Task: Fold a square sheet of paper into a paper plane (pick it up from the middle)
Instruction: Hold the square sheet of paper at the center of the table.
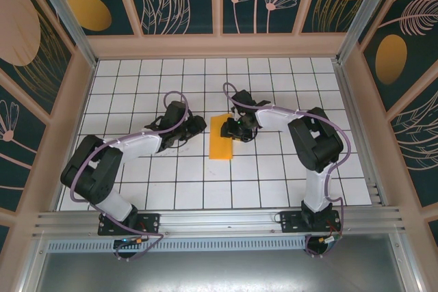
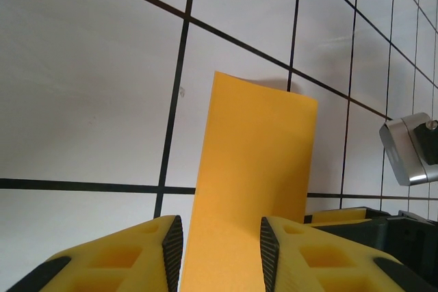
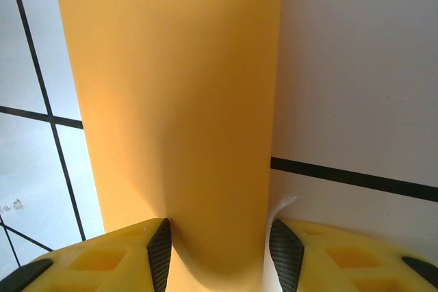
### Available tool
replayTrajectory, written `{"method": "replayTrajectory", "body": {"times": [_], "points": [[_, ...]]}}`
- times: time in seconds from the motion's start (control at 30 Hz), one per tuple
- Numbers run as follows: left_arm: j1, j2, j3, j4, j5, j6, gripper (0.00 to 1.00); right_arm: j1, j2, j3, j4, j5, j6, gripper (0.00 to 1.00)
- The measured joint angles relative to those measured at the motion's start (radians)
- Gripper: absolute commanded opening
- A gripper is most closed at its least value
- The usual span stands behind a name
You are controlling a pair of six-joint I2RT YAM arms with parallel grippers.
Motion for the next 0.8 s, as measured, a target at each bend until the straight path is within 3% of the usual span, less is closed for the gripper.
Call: {"method": "replayTrajectory", "body": {"times": [0.33,0.47,0.7,0.8], "points": [[0.0,0.026,0.0,0.02,0.043,0.003,0.37,0.0,0.001,0.0,0.0,0.0,-0.001,0.49],[0.0,0.046,0.01,0.038,0.077,0.006,0.3,0.0,0.005,0.006,-0.007,0.0,-0.001,0.49],[0.0,0.153,0.046,0.113,0.183,-0.008,0.04,0.0,0.007,0.011,-0.013,0.001,-0.001,0.49],[0.0,0.201,0.05,0.149,0.225,-0.026,0.0,0.0,0.007,0.011,-0.014,0.001,-0.001,0.49]]}}
